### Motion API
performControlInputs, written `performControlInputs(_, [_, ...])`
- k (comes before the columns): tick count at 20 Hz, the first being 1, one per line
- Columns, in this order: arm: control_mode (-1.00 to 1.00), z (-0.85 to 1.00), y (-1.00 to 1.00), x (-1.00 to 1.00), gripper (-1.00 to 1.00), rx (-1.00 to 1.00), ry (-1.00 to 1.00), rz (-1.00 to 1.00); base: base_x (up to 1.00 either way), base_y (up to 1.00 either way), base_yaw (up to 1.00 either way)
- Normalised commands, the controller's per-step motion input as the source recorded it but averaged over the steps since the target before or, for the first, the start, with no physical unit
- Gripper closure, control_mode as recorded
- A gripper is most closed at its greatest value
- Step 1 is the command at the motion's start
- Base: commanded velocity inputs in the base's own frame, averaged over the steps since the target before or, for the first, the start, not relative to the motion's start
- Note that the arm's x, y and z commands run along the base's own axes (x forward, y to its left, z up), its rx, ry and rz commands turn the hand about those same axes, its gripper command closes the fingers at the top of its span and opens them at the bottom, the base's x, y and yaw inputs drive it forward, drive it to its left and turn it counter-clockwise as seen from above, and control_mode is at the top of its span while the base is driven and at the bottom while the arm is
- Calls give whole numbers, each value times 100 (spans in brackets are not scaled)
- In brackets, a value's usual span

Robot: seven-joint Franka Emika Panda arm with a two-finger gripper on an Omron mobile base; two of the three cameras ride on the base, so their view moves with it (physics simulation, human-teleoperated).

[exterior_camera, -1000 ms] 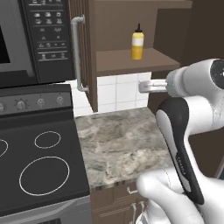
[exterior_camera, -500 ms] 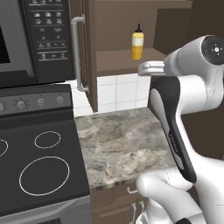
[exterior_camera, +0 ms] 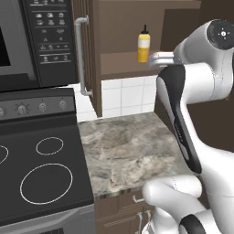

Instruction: Move the mustard and mayonnaise from the cabinet to the dining counter.

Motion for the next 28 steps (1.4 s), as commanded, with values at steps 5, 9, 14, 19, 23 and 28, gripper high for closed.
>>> performControlInputs(5, [-100, 6, -17, 36, -100, -2, 0, -2, 0, 0, 0])
performControlInputs(9, [-100, -4, -16, 43, -100, 0, 0, 0, 0, 0, 0])
performControlInputs(14, [-100, -10, -11, 39, -100, -2, -8, 0, 0, 0, 0])
performControlInputs(19, [-100, -6, -7, 46, -100, 0, -4, 0, 0, 0, 0])
performControlInputs(23, [-100, -4, -6, 53, -100, 0, -2, 0, 0, 0, 0])
performControlInputs(28, [-100, 0, 0, 58, -100, 3, 0, 0, 0, 0, 0])
